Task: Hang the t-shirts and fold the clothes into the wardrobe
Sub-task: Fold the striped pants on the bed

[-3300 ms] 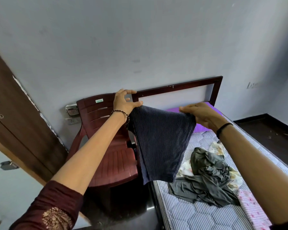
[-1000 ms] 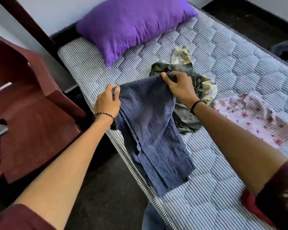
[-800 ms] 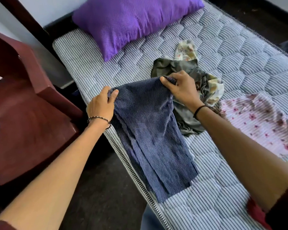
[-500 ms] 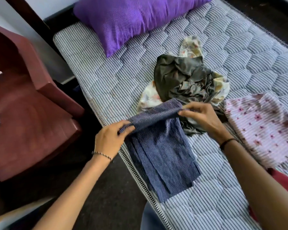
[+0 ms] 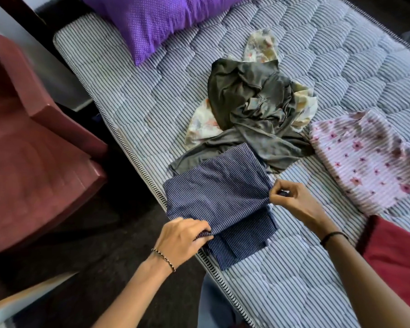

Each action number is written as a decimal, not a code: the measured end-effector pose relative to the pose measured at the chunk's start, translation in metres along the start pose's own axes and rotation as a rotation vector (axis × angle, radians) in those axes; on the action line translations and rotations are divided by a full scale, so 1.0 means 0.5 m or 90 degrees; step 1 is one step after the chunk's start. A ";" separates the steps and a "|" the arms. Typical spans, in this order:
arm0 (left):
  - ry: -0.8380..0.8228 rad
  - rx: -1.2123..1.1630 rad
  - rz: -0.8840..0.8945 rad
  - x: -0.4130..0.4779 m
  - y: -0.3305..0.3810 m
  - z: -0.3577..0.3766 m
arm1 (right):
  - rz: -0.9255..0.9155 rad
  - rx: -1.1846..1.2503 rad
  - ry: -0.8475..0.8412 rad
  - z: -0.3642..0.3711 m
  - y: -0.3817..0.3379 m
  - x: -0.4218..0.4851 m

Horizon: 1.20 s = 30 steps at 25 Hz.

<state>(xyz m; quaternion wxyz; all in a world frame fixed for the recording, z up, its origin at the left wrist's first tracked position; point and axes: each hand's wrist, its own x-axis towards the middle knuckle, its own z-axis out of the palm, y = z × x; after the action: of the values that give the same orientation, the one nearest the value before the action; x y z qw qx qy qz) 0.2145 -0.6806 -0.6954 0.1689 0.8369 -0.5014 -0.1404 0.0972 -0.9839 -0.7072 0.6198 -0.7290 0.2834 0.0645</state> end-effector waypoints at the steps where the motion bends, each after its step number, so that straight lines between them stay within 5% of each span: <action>1: -0.029 -0.003 0.016 -0.007 0.008 0.007 | 0.006 -0.030 -0.005 0.000 0.008 -0.009; 10: -0.201 0.029 0.146 0.016 0.016 0.048 | 0.048 -0.257 0.094 0.035 0.045 -0.016; 14: -0.172 0.028 0.129 0.039 0.030 0.048 | -0.097 -0.406 0.239 0.054 0.050 0.000; 18: -0.031 0.093 0.066 0.078 0.026 0.055 | -0.295 -0.433 0.248 0.115 0.047 0.014; 22: -0.249 0.191 -0.088 0.111 0.009 0.081 | -0.267 -0.556 0.199 0.176 0.096 0.021; 26: -0.415 0.221 -0.113 0.128 -0.008 0.105 | -0.187 -0.658 0.114 0.193 0.146 0.029; 28: -0.350 0.175 -0.112 0.134 -0.014 0.098 | -0.199 -0.581 0.119 0.184 0.139 0.034; 30: -0.106 0.139 -0.137 0.142 -0.024 0.083 | -0.212 -0.454 0.187 0.170 0.122 0.032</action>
<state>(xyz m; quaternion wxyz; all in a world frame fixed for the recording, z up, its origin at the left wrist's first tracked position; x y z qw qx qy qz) 0.2397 -0.7442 -0.7427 0.0183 0.8844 -0.4337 -0.1713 0.1022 -0.9138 -0.7861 0.2833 -0.9352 0.2070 -0.0475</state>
